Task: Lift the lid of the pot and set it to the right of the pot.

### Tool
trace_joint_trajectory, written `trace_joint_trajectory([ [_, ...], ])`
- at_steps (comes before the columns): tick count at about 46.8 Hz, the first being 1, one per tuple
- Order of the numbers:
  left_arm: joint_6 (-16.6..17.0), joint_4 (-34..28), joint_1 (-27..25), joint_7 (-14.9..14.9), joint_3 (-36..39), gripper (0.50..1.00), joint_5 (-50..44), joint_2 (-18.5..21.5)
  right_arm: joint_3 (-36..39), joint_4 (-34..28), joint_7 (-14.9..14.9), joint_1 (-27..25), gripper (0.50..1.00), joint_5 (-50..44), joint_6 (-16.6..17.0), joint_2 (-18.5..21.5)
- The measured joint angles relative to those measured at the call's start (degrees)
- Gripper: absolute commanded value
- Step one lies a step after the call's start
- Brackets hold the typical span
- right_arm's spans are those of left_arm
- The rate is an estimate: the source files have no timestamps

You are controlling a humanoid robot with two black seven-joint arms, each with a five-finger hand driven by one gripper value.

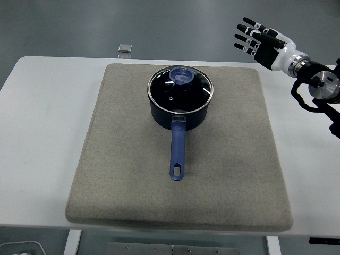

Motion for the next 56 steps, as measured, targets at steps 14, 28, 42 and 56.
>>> trace_joint_trajectory([
  [14,0.00,0.38,0.09,0.00,0.00,1.000,0.00,0.00,-0.16,0.00,-0.07,0.02,0.917,-0.04,0.30,0.08],
  [28,0.52,0.62,-0.09,0.00,0.00,1.000,-0.09,0.00,0.01,0.00,-0.12,0.02,0.917,0.15,0.88,-0.09],
  [42,0.53,0.64,-0.09,0.00,0.00,1.000,-0.09,0.00,-0.16,0.00,0.57,0.02,0.915,-6.26,0.64,-0.24],
  [56,0.55,0.62,-0.09,0.00,0.00,1.000,-0.08,0.00,-0.20,0.07,0.62,0.45,0.917,-8.34,1.57,-0.77],
])
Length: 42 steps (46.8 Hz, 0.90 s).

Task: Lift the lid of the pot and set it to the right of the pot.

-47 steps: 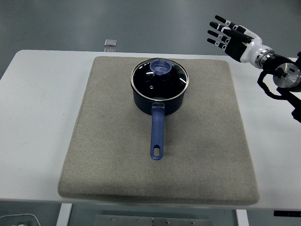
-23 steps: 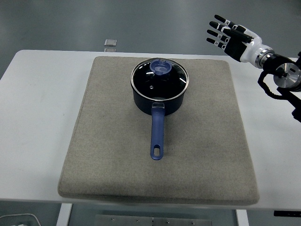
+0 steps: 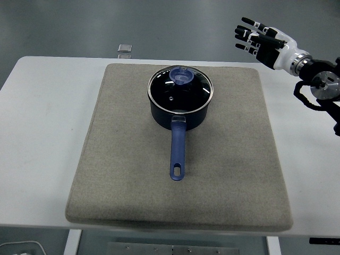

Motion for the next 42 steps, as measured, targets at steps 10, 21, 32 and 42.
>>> trace_joint_trajectory([
  [10,-0.03,0.01,0.00,0.00,0.00,1.000,0.01,0.00,-0.06,0.09,-0.09,0.17,0.915,-8.61,1.23,-0.23],
  [21,-0.03,0.02,0.00,0.00,0.00,1.000,0.02,0.00,-0.03,1.54,-0.10,2.00,0.915,-19.32,1.24,-0.44],
  [32,-0.03,0.01,0.00,0.00,0.00,1.000,0.02,0.00,-0.22,6.02,0.00,4.21,0.915,-29.29,1.08,-0.66],
  [42,-0.03,0.02,0.00,0.00,0.00,1.000,0.02,0.00,-0.42,9.44,0.52,5.56,0.915,-39.23,1.15,-1.89],
])
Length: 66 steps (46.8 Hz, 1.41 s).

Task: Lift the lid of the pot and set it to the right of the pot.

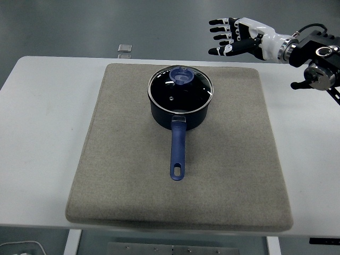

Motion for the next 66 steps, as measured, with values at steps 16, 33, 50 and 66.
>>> trace_joint_trajectory([
  [16,0.00,-0.02,-0.01,0.00,0.00,1.000,-0.02,0.00,-0.52,5.20,0.31,2.02,0.913,-14.77,0.24,0.50],
  [33,0.00,-0.02,0.00,0.00,0.00,1.000,-0.02,0.00,-6.66,6.15,2.55,6.01,0.911,-28.12,1.24,1.52],
  [50,0.03,0.00,0.01,0.00,0.00,1.000,0.01,0.00,-10.18,6.04,3.16,8.67,0.907,-35.48,0.48,6.04],
  [66,0.00,-0.01,0.00,0.00,0.00,1.000,0.01,0.00,-10.37,5.90,4.59,9.46,0.895,-43.32,0.34,7.32],
])
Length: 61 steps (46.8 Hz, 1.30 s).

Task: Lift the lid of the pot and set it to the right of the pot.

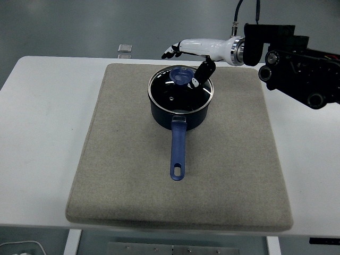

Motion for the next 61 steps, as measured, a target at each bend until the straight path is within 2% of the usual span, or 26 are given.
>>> trace_joint_trajectory([
  [23,0.00,0.01,0.00,0.00,0.00,1.000,-0.03,0.00,-3.75,-1.18,1.14,0.81,0.864,-4.12,-2.25,1.60],
  [31,0.03,0.02,0.00,0.00,0.00,1.000,-0.04,0.00,-4.17,-2.23,1.13,0.81,0.785,-4.72,-2.42,2.38],
  [61,-0.01,0.01,0.00,0.00,0.00,1.000,-0.03,0.00,-4.82,-2.79,1.13,0.90,0.764,-6.06,-3.29,2.46],
])
